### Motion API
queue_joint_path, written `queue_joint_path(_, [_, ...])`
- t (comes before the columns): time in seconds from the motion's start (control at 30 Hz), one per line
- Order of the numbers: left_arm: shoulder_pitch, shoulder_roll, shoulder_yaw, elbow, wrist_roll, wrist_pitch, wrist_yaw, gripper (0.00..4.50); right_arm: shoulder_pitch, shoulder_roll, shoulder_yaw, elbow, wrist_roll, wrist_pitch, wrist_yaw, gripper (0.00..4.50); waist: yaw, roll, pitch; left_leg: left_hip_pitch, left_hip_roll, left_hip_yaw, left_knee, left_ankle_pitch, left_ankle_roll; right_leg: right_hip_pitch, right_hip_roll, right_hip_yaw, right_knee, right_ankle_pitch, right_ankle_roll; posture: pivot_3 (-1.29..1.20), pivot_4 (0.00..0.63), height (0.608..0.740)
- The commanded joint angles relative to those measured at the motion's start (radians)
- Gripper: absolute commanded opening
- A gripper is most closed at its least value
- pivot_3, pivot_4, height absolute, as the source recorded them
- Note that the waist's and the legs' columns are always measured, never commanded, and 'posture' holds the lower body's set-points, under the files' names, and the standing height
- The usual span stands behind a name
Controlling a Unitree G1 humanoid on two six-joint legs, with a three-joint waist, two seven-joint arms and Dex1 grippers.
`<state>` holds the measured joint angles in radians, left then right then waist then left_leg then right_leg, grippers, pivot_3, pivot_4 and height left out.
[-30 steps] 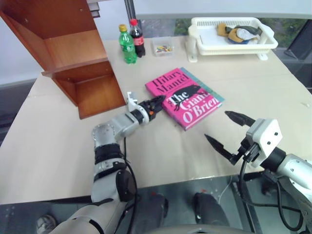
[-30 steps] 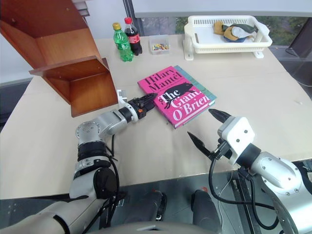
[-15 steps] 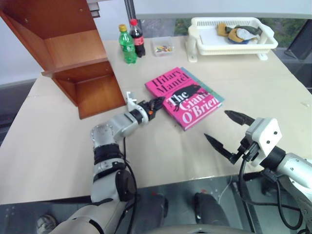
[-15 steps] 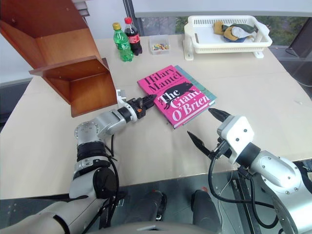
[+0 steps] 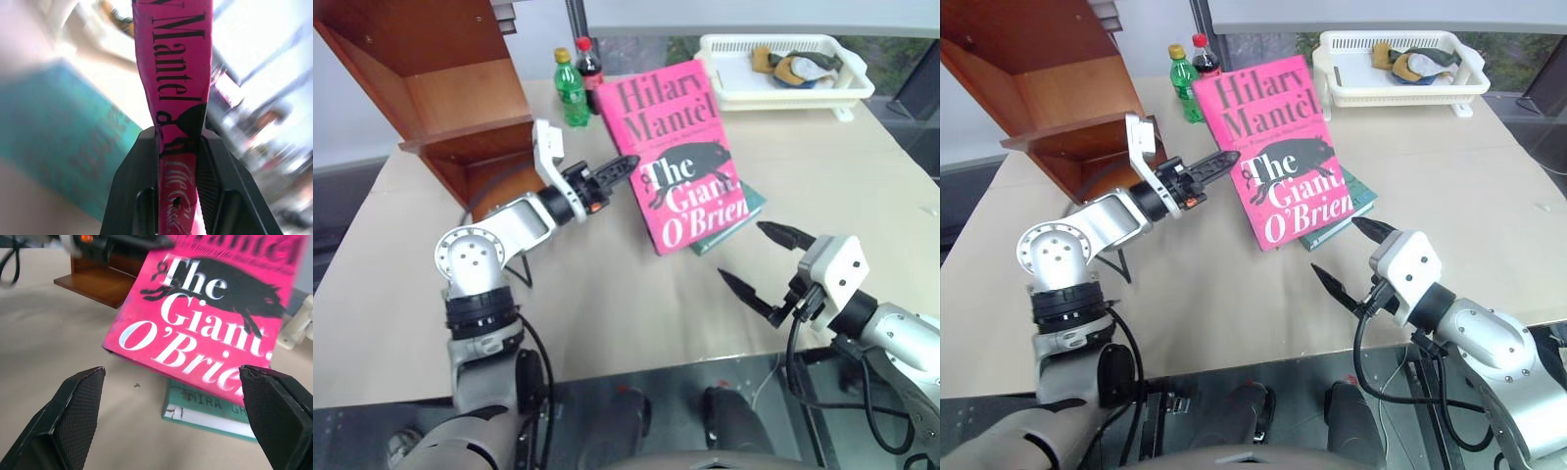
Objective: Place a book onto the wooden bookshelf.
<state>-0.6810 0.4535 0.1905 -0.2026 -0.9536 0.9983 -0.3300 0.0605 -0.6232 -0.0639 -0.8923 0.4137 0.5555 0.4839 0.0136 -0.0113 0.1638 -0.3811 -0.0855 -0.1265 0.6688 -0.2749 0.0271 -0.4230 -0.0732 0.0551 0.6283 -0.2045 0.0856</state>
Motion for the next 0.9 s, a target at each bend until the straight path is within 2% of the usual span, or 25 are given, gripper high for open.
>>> queue_joint_path(0.03, [0.001, 0.132, -0.181, -0.169, 0.289, -0.289, -0.177, 0.88, -0.022, 0.008, 0.010, 0.002, -0.008, -0.038, 0.011, 4.50, -0.003, 0.000, 0.000, 0.000, 0.000, 0.001, -0.001, 0.000, 0.000, 0.000, 0.000, 0.001, 0.000, 0.000, 0.000, 0.00, 0.150, 0.740])
queue_joint_path(0.1, [-0.018, 0.244, -0.289, -0.195, 0.566, -0.547, -0.215, 0.88, -0.049, 0.016, 0.022, 0.023, -0.015, -0.053, 0.015, 4.50, -0.005, 0.000, 0.000, 0.001, 0.001, 0.003, -0.002, 0.000, 0.000, 0.000, 0.001, 0.002, 0.000, 0.000, 0.000, 0.00, 0.150, 0.740])
queue_joint_path(0.17, [-0.053, 0.326, -0.349, -0.184, 0.784, -0.739, -0.213, 0.88, -0.079, 0.026, 0.023, 0.039, -0.014, -0.062, 0.015, 4.50, -0.007, 0.001, 0.001, 0.002, 0.002, 0.004, -0.002, 0.000, 0.000, -0.001, 0.001, 0.003, -0.001, 0.000, -0.001, 0.00, 0.150, 0.740])
queue_joint_path(0.3, [-0.142, 0.402, -0.367, -0.099, 1.021, -0.977, -0.201, 0.88, -0.126, 0.043, 0.027, 0.065, -0.014, -0.073, 0.015, 4.50, 0.001, 0.000, 0.001, 0.000, 0.002, 0.003, -0.002, 0.000, 0.000, -0.001, 0.001, 0.002, -0.002, 0.000, -0.001, 0.00, 0.150, 0.740])
queue_joint_path(0.37, [-0.222, 0.442, -0.372, -0.051, 1.105, -1.011, -0.230, 0.88, -0.150, 0.045, 0.030, 0.088, -0.017, -0.083, 0.026, 4.50, 0.003, 0.000, 0.001, -0.001, 0.001, 0.002, -0.002, 0.000, 0.000, -0.001, 0.001, 0.001, -0.002, 0.001, -0.001, 0.00, 0.150, 0.740])
queue_joint_path(0.47, [-0.333, 0.493, -0.372, 0.021, 1.189, -1.003, -0.290, 0.88, -0.203, 0.052, 0.036, 0.151, -0.022, -0.115, 0.048, 4.50, -0.002, -0.001, 0.002, -0.002, 0.001, 0.002, -0.001, 0.000, 0.001, -0.002, 0.001, 0.000, -0.002, 0.001, -0.001, 0.00, 0.150, 0.740])
queue_joint_path(0.6, [-0.375, 0.576, -0.350, 0.061, 1.238, -0.985, -0.396, 0.88, -0.287, 0.068, 0.062, 0.277, -0.051, -0.195, 0.091, 4.50, -0.023, -0.001, 0.002, -0.002, 0.001, 0.003, -0.001, 0.000, 0.001, -0.003, 0.002, 0.001, -0.001, 0.000, 0.000, 0.00, 0.150, 0.740])
queue_joint_path(0.67, [-0.372, 0.611, -0.337, 0.052, 1.240, -0.935, -0.457, 0.88, -0.321, 0.076, 0.069, 0.328, -0.065, -0.228, 0.107, 4.50, -0.031, -0.001, 0.002, -0.003, 0.001, 0.002, -0.002, 0.000, 0.001, -0.004, 0.002, 0.001, -0.001, 0.000, 0.000, 0.00, 0.150, 0.740])
queue_joint_path(0.73, [-0.377, 0.646, -0.304, 0.007, 1.198, -0.795, -0.552, 0.88, -0.364, 0.079, 0.064, 0.390, -0.075, -0.271, 0.131, 4.50, -0.034, -0.001, 0.003, -0.004, 0.001, 0.003, -0.001, 0.000, 0.001, -0.006, 0.002, 0.001, 0.001, 0.000, 0.000, 0.00, 0.150, 0.740])
queue_joint_path(0.9, [-0.382, 0.762, -0.257, -0.035, 1.180, -0.650, -0.709, 0.88, -0.427, 0.061, 0.048, 0.493, -0.085, -0.339, 0.195, 4.50, -0.044, -0.002, 0.005, -0.007, 0.002, 0.002, -0.001, 0.000, 0.001, -0.009, 0.002, 0.001, 0.002, 0.000, 0.000, 0.00, 0.150, 0.740])
